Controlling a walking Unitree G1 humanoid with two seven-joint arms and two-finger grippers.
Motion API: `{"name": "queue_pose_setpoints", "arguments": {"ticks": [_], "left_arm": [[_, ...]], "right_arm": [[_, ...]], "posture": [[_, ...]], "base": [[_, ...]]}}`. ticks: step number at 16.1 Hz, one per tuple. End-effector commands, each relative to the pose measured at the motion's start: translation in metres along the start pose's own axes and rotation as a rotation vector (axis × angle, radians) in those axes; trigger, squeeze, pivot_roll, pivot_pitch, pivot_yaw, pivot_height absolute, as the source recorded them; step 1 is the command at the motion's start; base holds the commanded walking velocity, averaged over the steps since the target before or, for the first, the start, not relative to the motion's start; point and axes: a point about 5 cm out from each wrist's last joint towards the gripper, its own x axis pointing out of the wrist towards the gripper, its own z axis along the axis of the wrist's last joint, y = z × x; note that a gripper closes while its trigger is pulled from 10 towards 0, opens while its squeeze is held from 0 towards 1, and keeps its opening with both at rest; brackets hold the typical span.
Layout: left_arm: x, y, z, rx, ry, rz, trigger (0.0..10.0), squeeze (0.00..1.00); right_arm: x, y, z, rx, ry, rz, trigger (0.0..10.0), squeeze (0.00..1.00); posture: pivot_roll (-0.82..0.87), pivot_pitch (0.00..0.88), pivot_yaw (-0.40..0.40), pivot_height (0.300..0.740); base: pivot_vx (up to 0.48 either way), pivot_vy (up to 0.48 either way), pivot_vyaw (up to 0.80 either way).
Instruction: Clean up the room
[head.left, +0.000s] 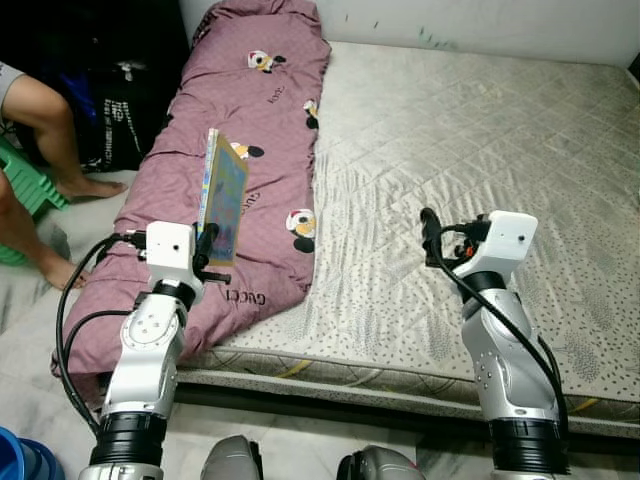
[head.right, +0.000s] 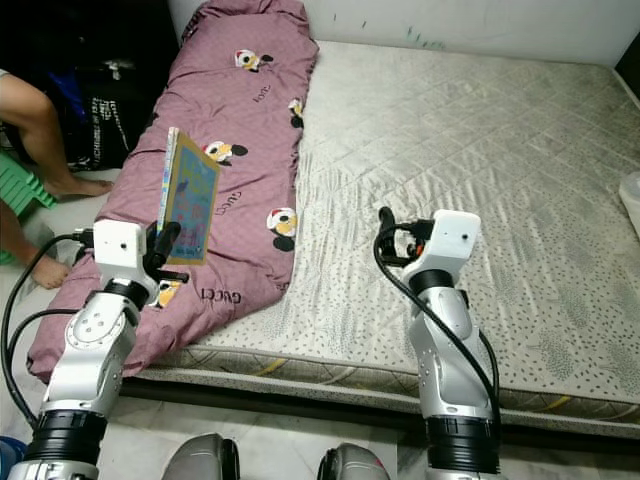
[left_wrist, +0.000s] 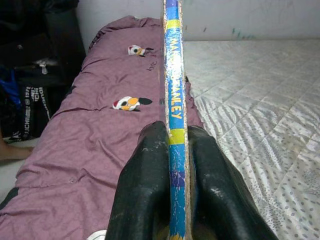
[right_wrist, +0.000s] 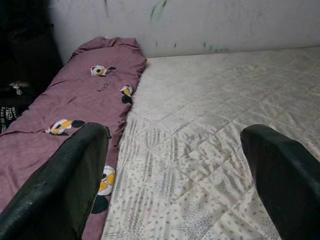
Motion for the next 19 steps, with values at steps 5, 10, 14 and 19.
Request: {"name": "queue_pose_setpoints", "arguments": {"ticks": [5, 10, 14, 19], "left_arm": [[0.0039, -0.0015, 0.0091, -0.001, -0.046, -0.019, 10.0, 0.0], [0.0041, -0.0035, 0.0087, -0.013, -0.049, -0.024, 10.0, 0.0], [0.0041, -0.0042, 0.0081, -0.018, -0.048, -0.024, 10.0, 0.0], [0.0041, -0.005, 0.0076, -0.022, -0.049, -0.024, 10.0, 0.0]], "right_arm": [[0.0018, -0.0021, -0.0034, 0.0, 0.014, 0.002, 10.0, 0.0], [0.0007, -0.0023, -0.0058, -0.014, 0.021, 0.013, 10.0, 0.0], [0.0001, -0.0044, -0.0045, -0.039, 0.01, 0.01, 10.0, 0.0], [-0.0006, -0.0047, -0.0063, -0.048, 0.014, 0.011, 10.0, 0.0]], "posture": [[-0.03, 0.027, -0.045, 0.74], [-0.03, 0.03, -0.048, 0.74], [-0.03, 0.033, -0.05, 0.74], [-0.03, 0.036, -0.052, 0.74]], "base": [[0.0, -0.111, -0.63], [0.0, -0.35, 0.0], [0.0, -0.349, 0.0], [0.0, -0.35, 0.0]]}}
